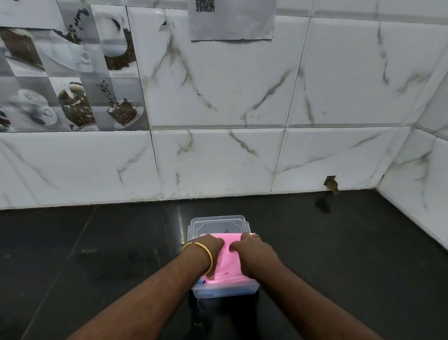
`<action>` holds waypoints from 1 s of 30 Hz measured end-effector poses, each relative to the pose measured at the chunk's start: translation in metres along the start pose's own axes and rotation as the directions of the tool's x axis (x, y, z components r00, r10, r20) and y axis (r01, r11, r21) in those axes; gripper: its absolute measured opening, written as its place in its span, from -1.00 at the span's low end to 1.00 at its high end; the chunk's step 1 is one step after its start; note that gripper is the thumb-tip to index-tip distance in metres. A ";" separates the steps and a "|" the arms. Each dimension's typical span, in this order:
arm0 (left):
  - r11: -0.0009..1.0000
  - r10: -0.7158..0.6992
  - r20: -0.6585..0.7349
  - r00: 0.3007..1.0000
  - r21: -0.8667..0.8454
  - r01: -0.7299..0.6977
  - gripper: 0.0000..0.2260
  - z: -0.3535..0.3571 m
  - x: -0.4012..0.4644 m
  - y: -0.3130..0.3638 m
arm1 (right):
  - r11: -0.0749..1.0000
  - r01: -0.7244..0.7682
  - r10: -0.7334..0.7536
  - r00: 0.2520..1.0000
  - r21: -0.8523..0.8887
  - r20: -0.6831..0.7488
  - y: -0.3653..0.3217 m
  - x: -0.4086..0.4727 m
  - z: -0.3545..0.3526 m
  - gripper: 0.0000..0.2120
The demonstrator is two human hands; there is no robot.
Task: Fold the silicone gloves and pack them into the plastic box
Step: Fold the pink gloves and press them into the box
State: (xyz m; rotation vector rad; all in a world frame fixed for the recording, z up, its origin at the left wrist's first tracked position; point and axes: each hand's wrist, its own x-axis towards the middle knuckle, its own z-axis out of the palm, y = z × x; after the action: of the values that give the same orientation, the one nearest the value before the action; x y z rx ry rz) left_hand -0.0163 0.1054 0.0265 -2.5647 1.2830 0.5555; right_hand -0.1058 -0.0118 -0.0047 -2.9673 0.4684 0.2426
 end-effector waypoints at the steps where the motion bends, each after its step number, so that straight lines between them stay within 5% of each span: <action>1: 1.000 -0.003 -0.003 1.000 0.007 0.003 -0.34 0.002 0.001 0.002 | 1.000 0.001 -0.001 1.000 -0.001 0.002 0.000 0.000 0.000 -0.56; 18: 0.999 0.017 0.148 0.989 -0.046 -0.010 -0.34 0.011 0.022 -0.003 | 0.992 0.034 -0.024 0.996 -0.118 0.084 -0.009 0.009 0.012 -0.63; 30: 0.988 0.084 0.198 0.977 -0.141 -0.056 -0.35 0.017 0.043 -0.009 | 0.997 0.065 -0.062 0.994 -0.035 0.093 -0.006 0.021 0.027 -0.61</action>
State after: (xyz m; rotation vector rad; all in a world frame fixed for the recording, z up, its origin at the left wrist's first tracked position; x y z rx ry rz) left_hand 0.0102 0.0862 -0.0070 -2.4948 1.3090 0.9222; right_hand -0.0881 -0.0084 -0.0338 -2.9855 0.3618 0.3840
